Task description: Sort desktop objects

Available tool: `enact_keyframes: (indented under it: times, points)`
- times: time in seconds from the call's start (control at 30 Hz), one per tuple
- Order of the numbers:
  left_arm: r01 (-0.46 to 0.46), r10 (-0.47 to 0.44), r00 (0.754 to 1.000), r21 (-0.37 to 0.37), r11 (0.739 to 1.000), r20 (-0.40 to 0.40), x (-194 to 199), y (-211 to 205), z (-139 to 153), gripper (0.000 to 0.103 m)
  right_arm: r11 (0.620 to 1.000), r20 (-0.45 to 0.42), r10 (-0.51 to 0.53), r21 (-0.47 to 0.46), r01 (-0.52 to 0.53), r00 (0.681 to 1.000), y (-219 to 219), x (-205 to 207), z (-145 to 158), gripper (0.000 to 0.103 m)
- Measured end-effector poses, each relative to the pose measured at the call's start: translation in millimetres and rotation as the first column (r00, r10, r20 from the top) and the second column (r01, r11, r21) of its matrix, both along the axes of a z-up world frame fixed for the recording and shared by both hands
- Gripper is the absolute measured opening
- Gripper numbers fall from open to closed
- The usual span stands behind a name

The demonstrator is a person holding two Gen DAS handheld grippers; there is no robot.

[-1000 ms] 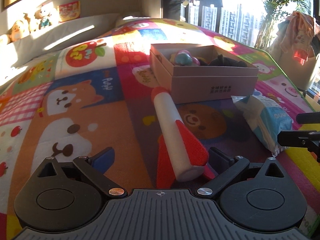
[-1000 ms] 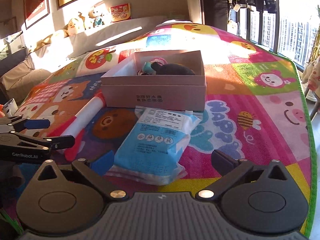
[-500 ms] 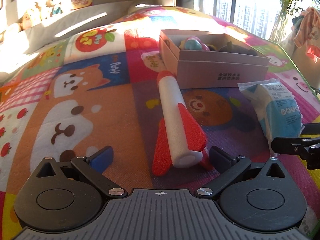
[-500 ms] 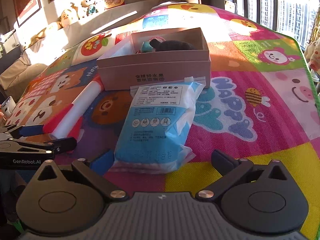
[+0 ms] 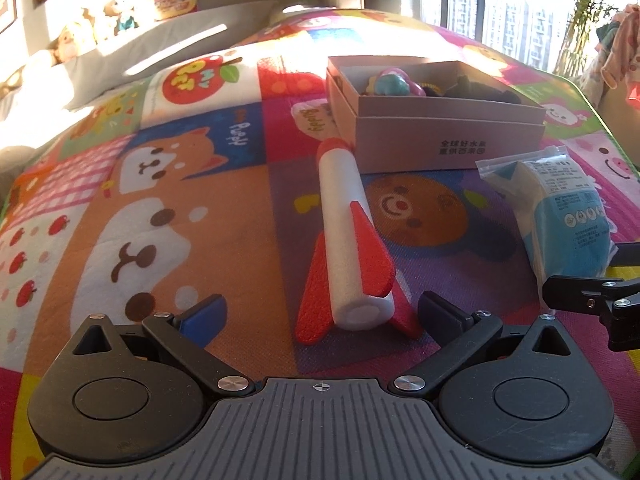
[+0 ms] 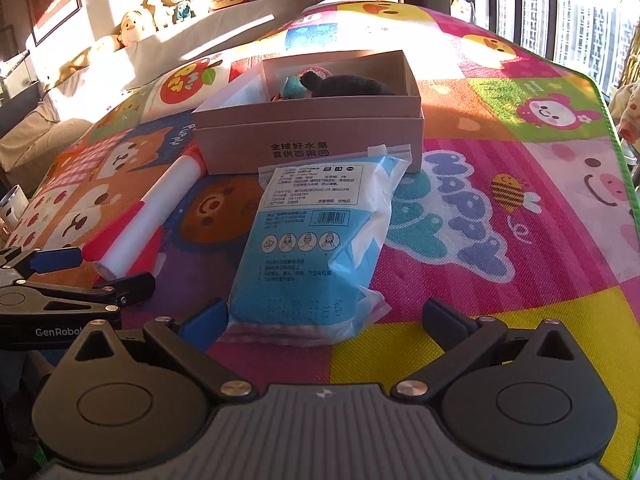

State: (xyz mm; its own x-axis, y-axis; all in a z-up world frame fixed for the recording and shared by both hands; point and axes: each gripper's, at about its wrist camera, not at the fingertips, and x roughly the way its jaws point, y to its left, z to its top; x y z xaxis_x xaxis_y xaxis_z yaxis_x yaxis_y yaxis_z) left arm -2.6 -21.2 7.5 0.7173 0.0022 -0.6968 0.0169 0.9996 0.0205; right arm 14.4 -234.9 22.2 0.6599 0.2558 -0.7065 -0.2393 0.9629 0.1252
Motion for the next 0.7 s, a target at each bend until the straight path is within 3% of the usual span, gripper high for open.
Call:
enact_keyframes:
  times: [0.17, 0.33, 0.4, 0.5, 0.7]
  points:
    - [0.068, -0.072, 0.996, -0.074, 0.995, -0.054, 4.1, 15.5, 5.0, 0.103, 0.999, 0.016, 0.011, -0.033, -0.01, 1.0, 4.1, -2.2, -1.6, 0.103]
    - [0.047, -0.076, 0.992, -0.276, 0.96, -0.097, 12.9, 45.7, 13.4, 0.103, 0.998, 0.017, 0.012, -0.063, -0.011, 1.0, 8.2, -1.3, -1.8, 0.103]
    - [0.042, -0.079, 0.991, -0.317, 0.947, -0.104, 14.4, 52.1, 14.2, 0.103, 0.998, 0.012, 0.014, -0.064, -0.014, 1.0, 8.1, -1.0, -0.8, 0.103]
    - [0.06, -0.093, 0.991, -0.314, 0.948, -0.093, 12.7, 52.1, 13.2, 0.103, 0.999, 0.012, 0.042, -0.028, -0.041, 0.999, 4.7, -2.7, 9.2, 0.103]
    - [0.068, -0.093, 0.993, -0.297, 0.952, -0.073, 9.5, 50.0, 12.1, 0.103, 0.998, 0.153, 0.068, -0.025, -0.064, 0.986, 9.5, -6.8, 49.9, 0.103]
